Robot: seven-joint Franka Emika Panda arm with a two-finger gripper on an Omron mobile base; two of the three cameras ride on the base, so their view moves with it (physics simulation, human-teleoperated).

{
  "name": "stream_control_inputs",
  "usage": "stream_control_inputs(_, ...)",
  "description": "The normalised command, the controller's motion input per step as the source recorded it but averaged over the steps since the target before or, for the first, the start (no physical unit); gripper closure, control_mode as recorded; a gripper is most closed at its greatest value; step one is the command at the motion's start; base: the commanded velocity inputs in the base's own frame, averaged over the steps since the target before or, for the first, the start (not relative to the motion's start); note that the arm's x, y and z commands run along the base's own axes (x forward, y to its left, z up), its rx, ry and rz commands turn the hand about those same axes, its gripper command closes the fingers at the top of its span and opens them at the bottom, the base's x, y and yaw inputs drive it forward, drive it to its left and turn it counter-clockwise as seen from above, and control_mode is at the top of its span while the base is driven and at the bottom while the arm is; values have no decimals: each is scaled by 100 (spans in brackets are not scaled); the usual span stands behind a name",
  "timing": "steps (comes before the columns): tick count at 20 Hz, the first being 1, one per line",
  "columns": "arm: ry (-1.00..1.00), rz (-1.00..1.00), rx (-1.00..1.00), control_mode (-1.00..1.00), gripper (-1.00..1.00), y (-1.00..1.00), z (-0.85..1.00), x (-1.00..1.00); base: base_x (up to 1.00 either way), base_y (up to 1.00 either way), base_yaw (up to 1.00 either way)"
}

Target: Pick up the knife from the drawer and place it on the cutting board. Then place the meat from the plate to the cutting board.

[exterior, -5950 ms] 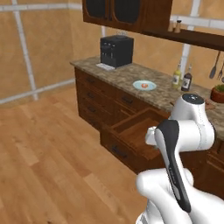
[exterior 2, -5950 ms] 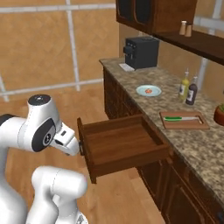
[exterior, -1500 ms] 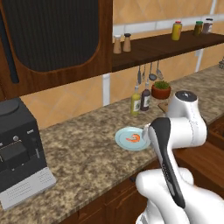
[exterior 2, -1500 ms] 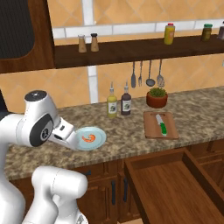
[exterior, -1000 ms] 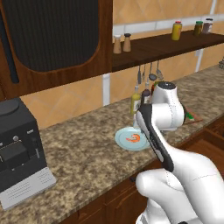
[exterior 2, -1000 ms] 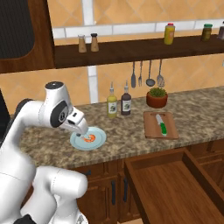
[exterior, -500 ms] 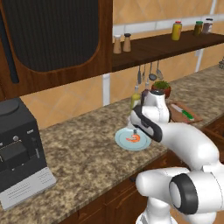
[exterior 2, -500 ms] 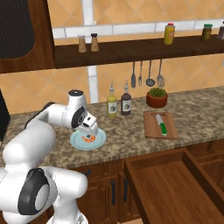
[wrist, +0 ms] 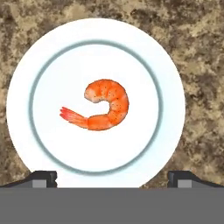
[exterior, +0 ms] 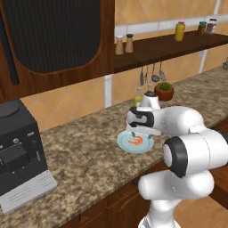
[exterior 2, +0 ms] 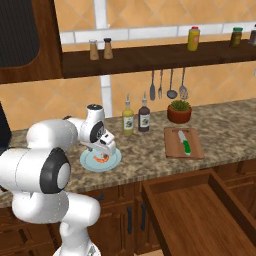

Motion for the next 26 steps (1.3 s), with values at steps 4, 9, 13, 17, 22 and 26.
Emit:
stream_control_inputs(4, 1, 0, 0, -100, -100, 0, -48, 20, 0, 0, 0)
stream_control_inputs(9, 1, 0, 0, -100, -100, 0, -35, 15, 0, 0, 0)
stream_control_inputs(13, 3, 0, 0, -100, -100, 0, -39, 17, 0, 0, 0)
stream_control_inputs(17, 0, 0, 0, -100, -100, 0, -24, 18, 0, 0, 0)
stream_control_inputs(22, 0, 0, 0, -100, -100, 0, -19, 8, 0, 0, 0)
stream_control_inputs(26, 0, -2, 0, -100, -100, 0, 0, 0, 0, 0, 0)
